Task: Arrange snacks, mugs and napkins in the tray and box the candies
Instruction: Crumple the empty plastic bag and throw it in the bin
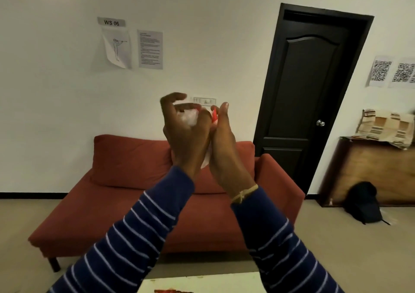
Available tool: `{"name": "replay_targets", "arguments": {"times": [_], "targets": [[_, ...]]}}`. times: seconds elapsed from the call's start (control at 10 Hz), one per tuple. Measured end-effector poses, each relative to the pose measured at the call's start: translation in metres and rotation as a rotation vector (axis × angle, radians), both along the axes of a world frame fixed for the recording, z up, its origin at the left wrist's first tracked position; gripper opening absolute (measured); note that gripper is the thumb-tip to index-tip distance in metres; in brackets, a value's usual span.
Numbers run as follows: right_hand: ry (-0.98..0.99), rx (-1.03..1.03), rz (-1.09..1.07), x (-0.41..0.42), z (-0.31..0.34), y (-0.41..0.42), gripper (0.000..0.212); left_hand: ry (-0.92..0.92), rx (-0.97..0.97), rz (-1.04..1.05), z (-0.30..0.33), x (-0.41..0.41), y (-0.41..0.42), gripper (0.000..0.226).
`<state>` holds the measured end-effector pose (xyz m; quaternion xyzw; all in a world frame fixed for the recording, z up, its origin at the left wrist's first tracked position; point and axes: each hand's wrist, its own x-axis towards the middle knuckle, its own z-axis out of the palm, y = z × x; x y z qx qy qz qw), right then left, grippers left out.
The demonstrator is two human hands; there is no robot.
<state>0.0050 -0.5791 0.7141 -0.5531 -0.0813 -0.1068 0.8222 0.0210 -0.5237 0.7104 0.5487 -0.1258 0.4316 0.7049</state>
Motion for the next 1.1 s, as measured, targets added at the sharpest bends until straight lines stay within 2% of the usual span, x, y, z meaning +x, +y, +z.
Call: {"name": "replay_targets", "arguments": {"times": [0.1,0.2,0.3,0.4,0.5,0.6,0.7,0.8,0.9,1.0,1.1], "targets": [[-0.094,-0.083,-0.06,-0.008,-0.007,0.009,0.052,0.185,-0.176,-0.11,0.016,0.003,0.001,0.041],[-0.409,-0.41,-0.339,-0.019,-0.024,0.004,0.052,0.34,-0.245,-0.507,0.02,-0.014,-0.007,0.013],[-0.687,-0.65,-0.545,-0.021,-0.032,-0.016,0.05,0.365,-0.162,-0.832,0.006,-0.036,-0.009,0.025],[-0.991,-0.633,-0.722,-0.029,-0.032,-0.061,0.034,0.429,-0.085,-1.035,-0.007,-0.059,-0.038,0.045],[-1.053,-0.486,-0.876,-0.036,-0.024,-0.088,0.026,0.429,-0.053,-1.059,-0.002,-0.059,-0.069,0.037],[-0.923,-0.394,-0.972,-0.049,-0.008,-0.142,0.042,0.39,0.003,-1.002,-0.003,-0.064,-0.136,0.042],[-0.72,-0.281,-0.892,-0.058,0.0,-0.184,0.05,0.24,0.058,-0.923,-0.01,-0.065,-0.185,0.054],[-0.397,-0.104,-0.629,-0.069,-0.007,-0.247,0.038,-0.084,0.334,-0.695,-0.02,-0.072,-0.257,0.045],[-0.302,0.629,-0.185,-0.088,-0.01,-0.287,0.029,-0.206,0.527,-0.611,-0.031,-0.074,-0.299,0.048],[-0.119,0.308,-0.394,-0.105,-0.014,-0.322,0.047,-0.193,0.444,-0.598,-0.045,-0.078,-0.343,0.045],[-0.083,0.146,-0.298,-0.097,-0.019,-0.365,0.048,-0.107,0.247,-0.583,-0.047,-0.085,-0.37,0.035]]}}
